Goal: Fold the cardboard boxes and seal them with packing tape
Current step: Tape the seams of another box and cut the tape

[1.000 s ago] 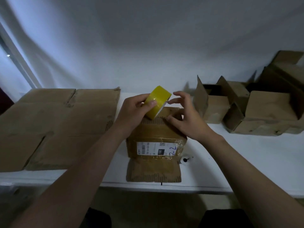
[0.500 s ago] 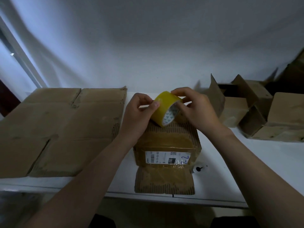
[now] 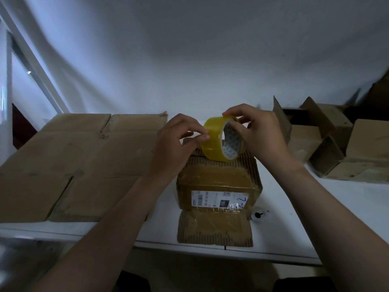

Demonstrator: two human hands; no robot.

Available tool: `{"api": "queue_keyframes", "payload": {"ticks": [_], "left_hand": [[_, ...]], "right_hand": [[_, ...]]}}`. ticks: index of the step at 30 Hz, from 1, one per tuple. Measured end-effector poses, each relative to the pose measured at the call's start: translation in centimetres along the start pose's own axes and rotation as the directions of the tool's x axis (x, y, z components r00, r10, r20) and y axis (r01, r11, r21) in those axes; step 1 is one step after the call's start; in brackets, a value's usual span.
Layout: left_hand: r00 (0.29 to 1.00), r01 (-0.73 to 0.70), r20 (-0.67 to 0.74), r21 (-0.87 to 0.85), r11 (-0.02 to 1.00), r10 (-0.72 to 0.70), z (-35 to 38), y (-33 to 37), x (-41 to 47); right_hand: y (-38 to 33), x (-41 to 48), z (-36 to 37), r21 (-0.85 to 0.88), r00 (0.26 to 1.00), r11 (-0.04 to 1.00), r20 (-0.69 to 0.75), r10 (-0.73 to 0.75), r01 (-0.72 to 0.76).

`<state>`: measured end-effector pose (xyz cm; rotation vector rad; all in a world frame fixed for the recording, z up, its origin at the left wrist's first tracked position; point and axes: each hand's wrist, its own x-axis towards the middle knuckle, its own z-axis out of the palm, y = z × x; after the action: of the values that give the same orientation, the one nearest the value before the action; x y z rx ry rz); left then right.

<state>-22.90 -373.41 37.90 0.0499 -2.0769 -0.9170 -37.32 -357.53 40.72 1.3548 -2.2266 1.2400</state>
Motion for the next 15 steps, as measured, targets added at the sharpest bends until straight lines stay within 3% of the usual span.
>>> {"api": "queue_keyframes", "payload": {"ticks": [4, 7, 11, 15], "left_hand": [[0.993, -0.071, -0.084, 0.099, 0.992, 0.080, 0.0, 0.9, -0.1], [0.980, 0.019, -0.198, 0.111, 0.994, 0.003, 0.2, 1.4, -0.2], [0.956, 0.180, -0.247, 0.076, 0.981, -0.156, 0.9, 2.3, 0.1], [0.919, 0.295, -0.278, 0.020, 0.955, -0.279, 1.0, 2.8, 0.6]], "right_hand": [[-0.8, 0.0, -0.7, 0.108, 0.993, 0.989, -0.035, 0.108, -0.104], [-1.8, 0.0, -1.2, 0.295, 0.978, 0.933, 0.021, 0.209, -0.206], [-2.8, -0.4, -2.0, 0.337, 0.957, 0.928, 0.283, 0.061, -0.159], [-2.5, -0.7, -2.4, 0.213, 0.957, 0.975, 0.290, -0.007, -0.058]]}}
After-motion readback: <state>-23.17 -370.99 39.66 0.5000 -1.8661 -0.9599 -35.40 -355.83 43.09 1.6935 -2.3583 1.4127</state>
